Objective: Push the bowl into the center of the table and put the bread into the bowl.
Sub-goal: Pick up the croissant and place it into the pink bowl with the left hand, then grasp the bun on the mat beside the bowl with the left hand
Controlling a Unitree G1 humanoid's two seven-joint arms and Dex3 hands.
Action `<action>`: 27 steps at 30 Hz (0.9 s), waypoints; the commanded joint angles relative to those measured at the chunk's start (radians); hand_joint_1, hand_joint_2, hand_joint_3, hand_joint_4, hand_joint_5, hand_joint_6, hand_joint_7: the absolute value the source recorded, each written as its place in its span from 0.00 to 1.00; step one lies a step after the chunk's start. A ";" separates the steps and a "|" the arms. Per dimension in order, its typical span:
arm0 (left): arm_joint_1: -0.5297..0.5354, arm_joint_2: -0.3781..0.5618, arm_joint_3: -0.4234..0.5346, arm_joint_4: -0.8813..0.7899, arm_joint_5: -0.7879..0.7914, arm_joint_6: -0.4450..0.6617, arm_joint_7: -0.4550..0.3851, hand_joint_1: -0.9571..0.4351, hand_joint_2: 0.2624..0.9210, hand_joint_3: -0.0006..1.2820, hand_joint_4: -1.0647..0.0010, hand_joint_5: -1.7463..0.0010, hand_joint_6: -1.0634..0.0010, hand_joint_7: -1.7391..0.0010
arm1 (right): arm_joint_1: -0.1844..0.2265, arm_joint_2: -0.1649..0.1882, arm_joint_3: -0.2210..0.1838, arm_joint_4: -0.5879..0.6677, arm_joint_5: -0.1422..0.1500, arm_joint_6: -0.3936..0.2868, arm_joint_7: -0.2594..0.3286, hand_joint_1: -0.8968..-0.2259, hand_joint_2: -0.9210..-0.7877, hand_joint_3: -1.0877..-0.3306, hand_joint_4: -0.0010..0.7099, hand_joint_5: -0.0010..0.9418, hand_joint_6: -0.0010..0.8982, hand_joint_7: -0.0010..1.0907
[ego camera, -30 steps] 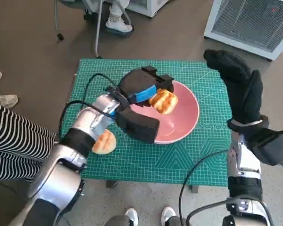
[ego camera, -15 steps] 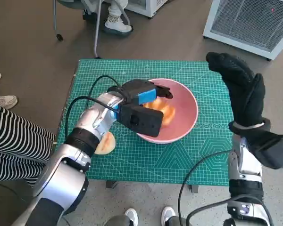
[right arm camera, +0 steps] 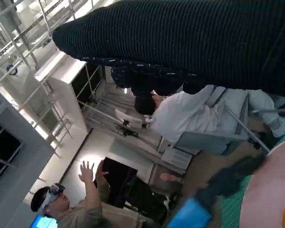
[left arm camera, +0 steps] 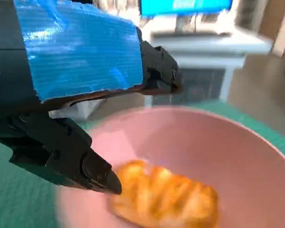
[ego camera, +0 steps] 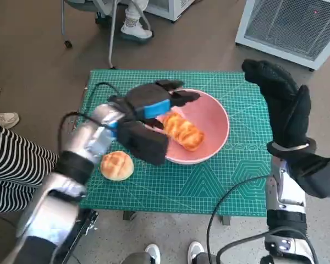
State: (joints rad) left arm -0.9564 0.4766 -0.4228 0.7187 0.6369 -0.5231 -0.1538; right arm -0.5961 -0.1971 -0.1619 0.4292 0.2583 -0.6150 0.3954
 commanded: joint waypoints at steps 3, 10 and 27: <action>0.124 0.188 0.094 -0.189 -0.019 -0.068 0.012 0.61 0.78 0.00 0.90 1.00 0.77 0.99 | 0.025 0.001 0.003 -0.001 -0.013 0.016 -0.010 0.22 0.00 0.51 0.25 0.00 0.00 0.52; 0.244 0.310 0.196 -0.323 -0.213 -0.100 -0.163 0.61 0.82 0.01 0.95 1.00 0.80 1.00 | 0.024 0.003 0.004 0.001 -0.004 0.020 -0.008 0.22 0.00 0.52 0.25 0.00 0.00 0.52; 0.484 0.461 0.302 -0.445 -0.416 -0.135 -0.413 0.70 0.79 0.01 0.89 0.99 0.69 0.97 | 0.013 0.007 0.009 0.018 0.017 0.025 0.016 0.22 0.00 0.53 0.25 0.00 0.01 0.53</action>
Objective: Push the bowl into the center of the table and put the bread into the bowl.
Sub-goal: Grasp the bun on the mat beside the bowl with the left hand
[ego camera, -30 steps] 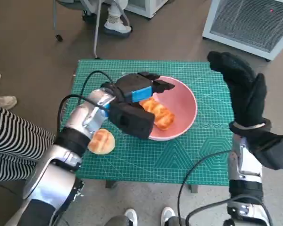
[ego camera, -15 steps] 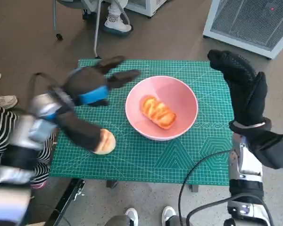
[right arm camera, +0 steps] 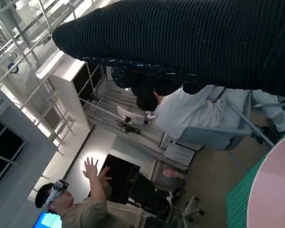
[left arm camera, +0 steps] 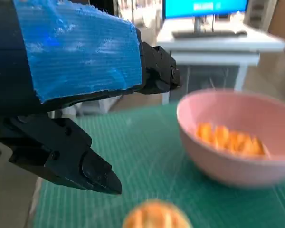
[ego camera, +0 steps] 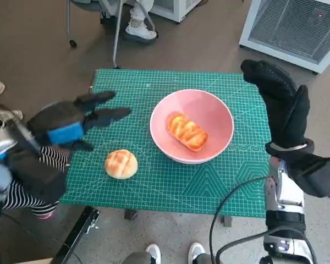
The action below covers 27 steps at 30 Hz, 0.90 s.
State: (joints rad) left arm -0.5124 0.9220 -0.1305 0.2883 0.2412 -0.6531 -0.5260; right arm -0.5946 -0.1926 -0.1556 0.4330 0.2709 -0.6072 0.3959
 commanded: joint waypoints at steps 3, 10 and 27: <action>0.045 0.011 0.004 -0.002 -0.007 -0.003 -0.054 0.71 0.79 0.01 0.88 0.99 0.69 0.98 | 0.010 0.001 0.002 0.017 0.007 0.018 0.020 0.22 0.00 0.53 0.25 0.00 0.01 0.53; 0.046 -0.018 -0.019 0.031 0.040 0.002 -0.057 0.74 0.79 0.01 0.88 1.00 0.69 0.98 | 0.008 -0.002 -0.001 0.021 0.015 0.026 0.032 0.22 0.00 0.53 0.25 0.00 0.00 0.53; -0.029 -0.158 -0.138 0.218 0.226 0.038 0.014 0.78 0.80 0.01 0.88 1.00 0.70 0.99 | 0.020 -0.012 -0.010 0.007 0.015 0.029 0.042 0.22 0.00 0.53 0.25 0.00 0.00 0.52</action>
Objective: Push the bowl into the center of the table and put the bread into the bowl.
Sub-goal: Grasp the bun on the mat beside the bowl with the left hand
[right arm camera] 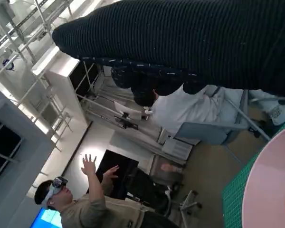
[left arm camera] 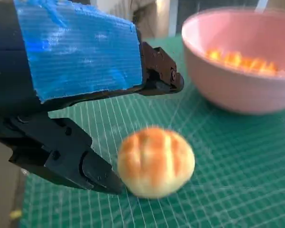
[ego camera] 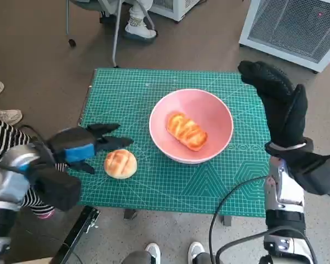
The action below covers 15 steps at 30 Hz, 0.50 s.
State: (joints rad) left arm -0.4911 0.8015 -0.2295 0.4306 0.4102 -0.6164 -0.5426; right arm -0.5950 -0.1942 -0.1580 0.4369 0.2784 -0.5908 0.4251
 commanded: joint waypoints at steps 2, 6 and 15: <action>-0.070 -0.056 -0.059 0.120 0.085 -0.002 0.046 0.78 0.80 0.01 0.88 1.00 0.70 0.99 | 0.022 -0.012 -0.009 0.000 0.009 0.013 0.014 0.22 0.00 0.53 0.25 0.00 0.00 0.52; -0.113 -0.093 -0.101 0.223 0.142 -0.018 0.094 0.78 0.80 0.01 0.88 1.00 0.70 0.99 | 0.023 -0.015 -0.013 0.002 0.010 0.012 0.016 0.22 0.00 0.53 0.25 0.00 0.00 0.52; -0.190 -0.159 -0.181 0.406 0.225 -0.022 0.166 0.76 0.81 0.01 0.85 0.99 0.65 0.98 | 0.031 -0.016 -0.018 -0.003 0.002 0.006 0.013 0.22 0.00 0.53 0.25 0.00 0.00 0.52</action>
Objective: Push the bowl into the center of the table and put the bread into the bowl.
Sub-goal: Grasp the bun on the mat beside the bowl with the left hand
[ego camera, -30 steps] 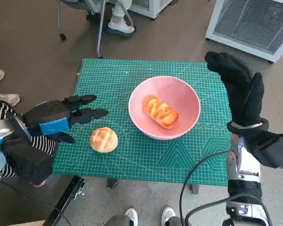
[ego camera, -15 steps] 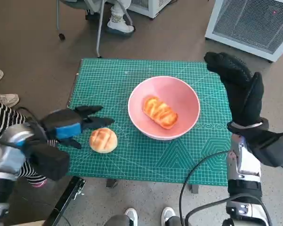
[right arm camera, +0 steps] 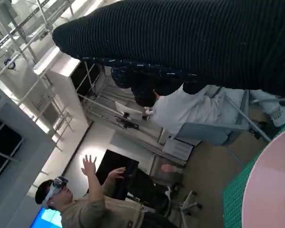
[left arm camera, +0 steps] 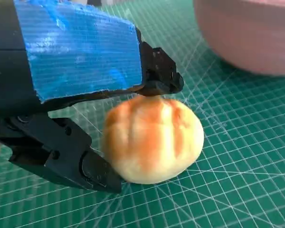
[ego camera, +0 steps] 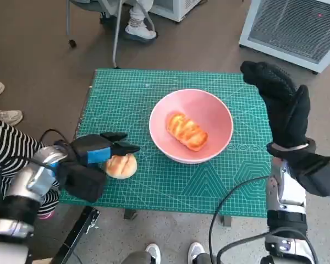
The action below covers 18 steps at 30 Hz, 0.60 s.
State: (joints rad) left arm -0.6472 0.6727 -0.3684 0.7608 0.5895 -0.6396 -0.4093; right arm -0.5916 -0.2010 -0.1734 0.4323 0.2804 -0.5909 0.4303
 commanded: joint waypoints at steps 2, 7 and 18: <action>-0.047 -0.043 -0.059 0.104 0.056 0.008 0.039 0.76 0.81 0.02 0.84 0.99 0.64 0.98 | 0.031 -0.010 -0.003 -0.003 -0.002 0.006 0.006 0.22 0.00 0.54 0.26 0.00 0.00 0.52; -0.077 -0.066 -0.099 0.173 0.088 0.013 0.071 0.75 0.82 0.02 0.76 0.98 0.56 0.96 | 0.037 -0.014 -0.005 -0.014 -0.008 0.004 0.002 0.23 0.00 0.54 0.26 0.00 0.00 0.52; -0.109 -0.048 -0.153 0.204 0.129 0.006 0.142 0.62 0.97 0.08 0.34 0.63 0.44 0.39 | 0.046 -0.022 -0.007 -0.017 -0.024 -0.009 -0.009 0.25 0.00 0.52 0.25 0.00 0.00 0.52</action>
State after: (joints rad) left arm -0.7920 0.6207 -0.4937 0.9551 0.6904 -0.6272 -0.2660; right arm -0.5711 -0.2190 -0.1792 0.4108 0.2704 -0.6019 0.4287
